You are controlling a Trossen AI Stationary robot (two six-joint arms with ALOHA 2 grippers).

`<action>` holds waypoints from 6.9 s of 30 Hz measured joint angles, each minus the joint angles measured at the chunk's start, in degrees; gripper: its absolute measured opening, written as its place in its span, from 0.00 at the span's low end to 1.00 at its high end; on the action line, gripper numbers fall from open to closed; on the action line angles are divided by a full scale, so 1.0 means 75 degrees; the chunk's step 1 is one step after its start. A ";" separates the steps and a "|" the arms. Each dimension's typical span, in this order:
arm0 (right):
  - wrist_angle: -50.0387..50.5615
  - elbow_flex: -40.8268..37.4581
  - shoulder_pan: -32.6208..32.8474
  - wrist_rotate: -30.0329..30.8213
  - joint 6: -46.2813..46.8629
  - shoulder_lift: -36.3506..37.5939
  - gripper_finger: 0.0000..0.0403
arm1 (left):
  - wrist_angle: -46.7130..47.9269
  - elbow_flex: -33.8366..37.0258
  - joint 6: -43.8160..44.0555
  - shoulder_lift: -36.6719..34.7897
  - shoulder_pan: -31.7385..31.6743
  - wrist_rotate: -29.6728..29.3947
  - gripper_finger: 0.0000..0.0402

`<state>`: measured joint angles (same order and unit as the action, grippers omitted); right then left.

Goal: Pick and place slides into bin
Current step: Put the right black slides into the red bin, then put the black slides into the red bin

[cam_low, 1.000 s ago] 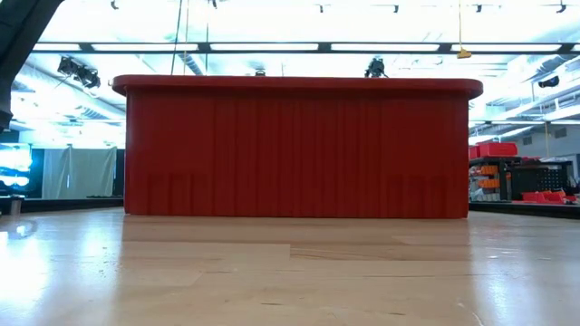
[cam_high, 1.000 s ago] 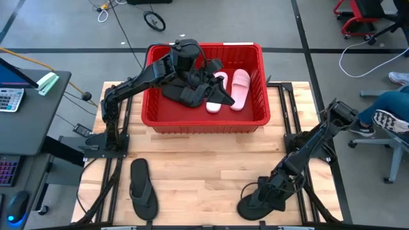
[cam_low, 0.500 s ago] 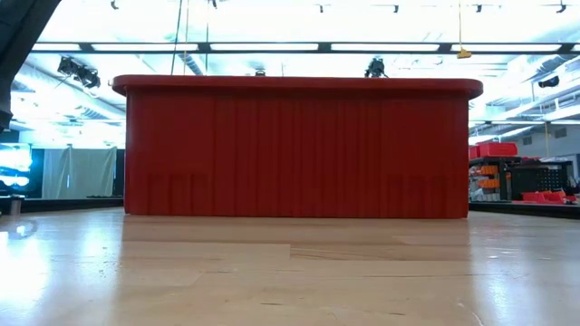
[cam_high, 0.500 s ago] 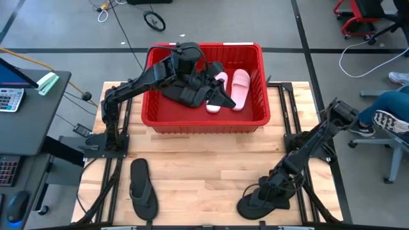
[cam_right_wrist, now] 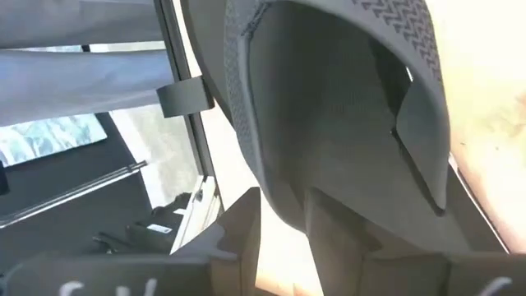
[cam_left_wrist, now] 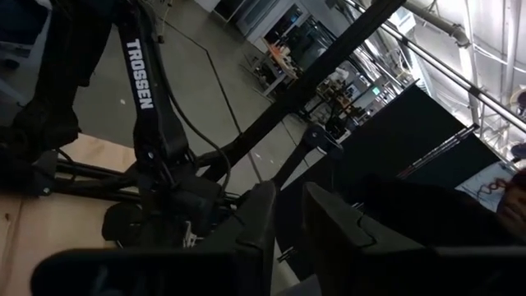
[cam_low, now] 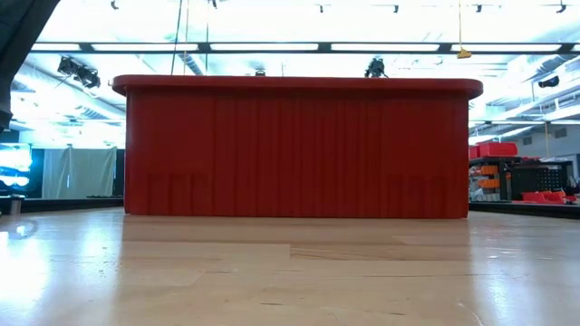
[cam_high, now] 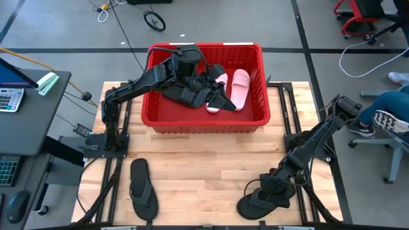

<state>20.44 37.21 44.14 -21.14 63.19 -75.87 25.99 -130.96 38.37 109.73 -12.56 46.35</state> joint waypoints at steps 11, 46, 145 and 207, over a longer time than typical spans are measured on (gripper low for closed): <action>-0.1052 0.0000 0.0000 0.0010 0.0237 -0.0675 0.25 | 0.0003 0.0000 -0.0002 0.0000 0.0079 -0.0001 0.19; -0.2975 0.0484 -0.0155 0.1619 0.2788 -0.1091 0.02 | -0.1244 -0.0002 0.1765 -0.0104 -0.0064 0.0318 0.09; 0.0194 0.8559 -0.8166 0.0019 -0.5401 -0.4675 0.34 | -0.0621 0.0000 -0.0008 -0.2836 -0.0554 -0.0289 0.05; 0.4596 0.8582 -0.3390 0.1700 -0.6375 -0.1117 0.33 | 0.2809 1.0291 0.6181 -0.2652 0.5802 -0.2154 0.55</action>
<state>54.92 101.58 18.71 -8.38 15.38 -84.25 47.06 -53.77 84.73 89.84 30.96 30.20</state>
